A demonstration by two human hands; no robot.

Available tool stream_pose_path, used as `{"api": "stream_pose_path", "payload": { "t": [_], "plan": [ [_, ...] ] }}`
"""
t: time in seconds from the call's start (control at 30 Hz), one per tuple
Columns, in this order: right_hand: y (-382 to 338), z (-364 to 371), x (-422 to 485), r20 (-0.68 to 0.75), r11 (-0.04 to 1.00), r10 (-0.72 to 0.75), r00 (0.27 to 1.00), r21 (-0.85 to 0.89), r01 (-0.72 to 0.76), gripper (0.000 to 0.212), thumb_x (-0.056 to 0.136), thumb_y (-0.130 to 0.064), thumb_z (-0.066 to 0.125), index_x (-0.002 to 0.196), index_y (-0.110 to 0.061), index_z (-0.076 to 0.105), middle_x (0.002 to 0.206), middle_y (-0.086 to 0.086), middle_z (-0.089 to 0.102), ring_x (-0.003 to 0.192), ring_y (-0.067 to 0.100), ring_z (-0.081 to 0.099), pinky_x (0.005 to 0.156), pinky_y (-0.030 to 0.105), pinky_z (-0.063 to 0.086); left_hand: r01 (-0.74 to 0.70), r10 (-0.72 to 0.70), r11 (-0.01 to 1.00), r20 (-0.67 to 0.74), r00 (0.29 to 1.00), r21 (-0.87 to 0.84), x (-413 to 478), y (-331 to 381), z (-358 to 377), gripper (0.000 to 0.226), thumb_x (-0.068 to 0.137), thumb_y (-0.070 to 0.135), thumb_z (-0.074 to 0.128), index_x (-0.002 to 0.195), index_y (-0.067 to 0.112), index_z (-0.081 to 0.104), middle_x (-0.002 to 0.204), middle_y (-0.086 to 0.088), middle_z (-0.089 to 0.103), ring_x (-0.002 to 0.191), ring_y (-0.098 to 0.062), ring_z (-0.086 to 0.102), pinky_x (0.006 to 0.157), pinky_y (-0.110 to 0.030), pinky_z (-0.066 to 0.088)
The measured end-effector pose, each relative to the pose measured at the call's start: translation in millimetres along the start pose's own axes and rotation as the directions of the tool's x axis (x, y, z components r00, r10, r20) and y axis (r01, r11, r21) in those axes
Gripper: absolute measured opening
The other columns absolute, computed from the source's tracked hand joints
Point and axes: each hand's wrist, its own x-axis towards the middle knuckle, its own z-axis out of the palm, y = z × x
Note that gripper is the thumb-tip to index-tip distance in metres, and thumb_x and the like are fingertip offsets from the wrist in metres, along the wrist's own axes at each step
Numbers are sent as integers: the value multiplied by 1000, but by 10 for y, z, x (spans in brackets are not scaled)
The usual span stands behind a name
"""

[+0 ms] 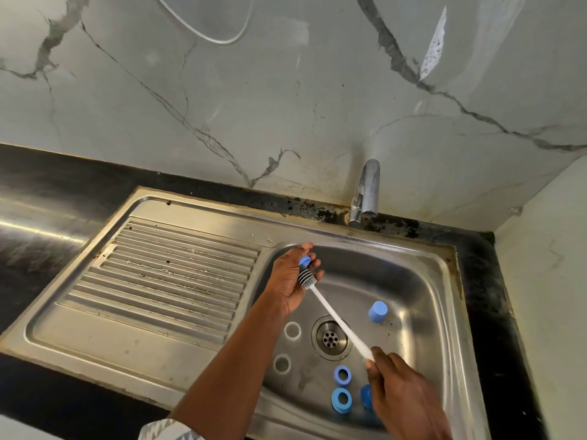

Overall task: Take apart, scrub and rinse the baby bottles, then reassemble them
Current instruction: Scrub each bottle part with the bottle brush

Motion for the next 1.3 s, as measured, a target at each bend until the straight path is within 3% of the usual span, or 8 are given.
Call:
{"api": "stream_pose_path", "payload": {
  "t": [0.17, 0.33, 0.53, 0.73, 0.93, 1.07, 1.2, 1.3],
  "plan": [
    [154, -137, 135, 301, 952, 196, 933, 170, -255, 40, 86, -68, 51, 97, -31, 61, 73, -6, 65, 68, 12, 60, 66, 25, 52, -9, 11, 1000, 118, 993, -19, -37, 21, 10, 8, 91, 15, 67, 97, 11, 69, 81, -4, 62, 69, -14, 60, 83, -42, 56],
    [145, -155, 214, 358, 855, 241, 902, 362, -372, 41, 83, -58, 64, 68, -20, 61, 54, -6, 55, 51, 8, 47, 53, 20, 40, 49, -23, 990, 189, 982, -131, -44, 29, -23, 15, 92, 9, 63, 107, 6, 65, 83, -9, 62, 72, -18, 62, 84, -45, 59],
    [18, -159, 256, 595, 599, 248, 764, 526, -604, 37, 96, -32, 61, 65, -14, 53, 47, -4, 43, 40, 6, 37, 42, 17, 33, 53, -42, 985, 73, 996, -164, -42, 6, -81, 15, 90, 10, 65, 103, 2, 63, 91, -15, 65, 81, -25, 71, 85, -44, 60],
    [69, -159, 140, 442, 784, 315, 840, 378, -493, 46, 90, -60, 42, 82, -21, 65, 68, 4, 67, 58, 10, 57, 61, 18, 44, -1, -1, 1000, -91, 996, -18, 28, -85, -194, 19, 96, 22, 60, 104, 5, 61, 104, -22, 69, 100, -34, 68, 89, -44, 56],
    [14, -106, 68, 223, 918, 217, 950, 285, -277, 52, 86, -69, 22, 87, -31, 57, 62, -2, 61, 61, 11, 57, 56, 20, 44, -27, 33, 998, -128, 991, 53, -59, -167, -29, 51, 99, 47, 45, 107, -2, 60, 94, -17, 70, 80, -29, 73, 80, -43, 61],
    [112, -96, 79, 140, 947, 176, 974, 245, -206, 52, 88, -70, 24, 90, -32, 60, 62, -8, 61, 58, 9, 58, 59, 26, 51, -68, 88, 990, -170, 982, 120, -63, -127, 23, 50, 97, 51, 45, 106, 3, 60, 91, -11, 73, 85, -30, 72, 72, -38, 62],
    [121, -196, 144, 155, 937, 194, 969, 262, -229, 53, 84, -69, 25, 88, -29, 60, 55, -4, 54, 53, 11, 54, 55, 19, 42, -101, 114, 992, -174, 978, 81, -94, -79, 32, 45, 100, 45, 45, 104, 4, 62, 96, -15, 72, 92, -28, 69, 66, -32, 61],
    [154, -202, 132, 166, 916, 232, 959, 294, -272, 57, 85, -72, 26, 83, -26, 61, 55, 1, 52, 54, 15, 51, 53, 20, 40, -99, 111, 990, -119, 987, 102, -143, -62, 19, 42, 101, 40, 46, 103, 3, 65, 104, -20, 70, 97, -28, 68, 73, -31, 62]
  ]
}}
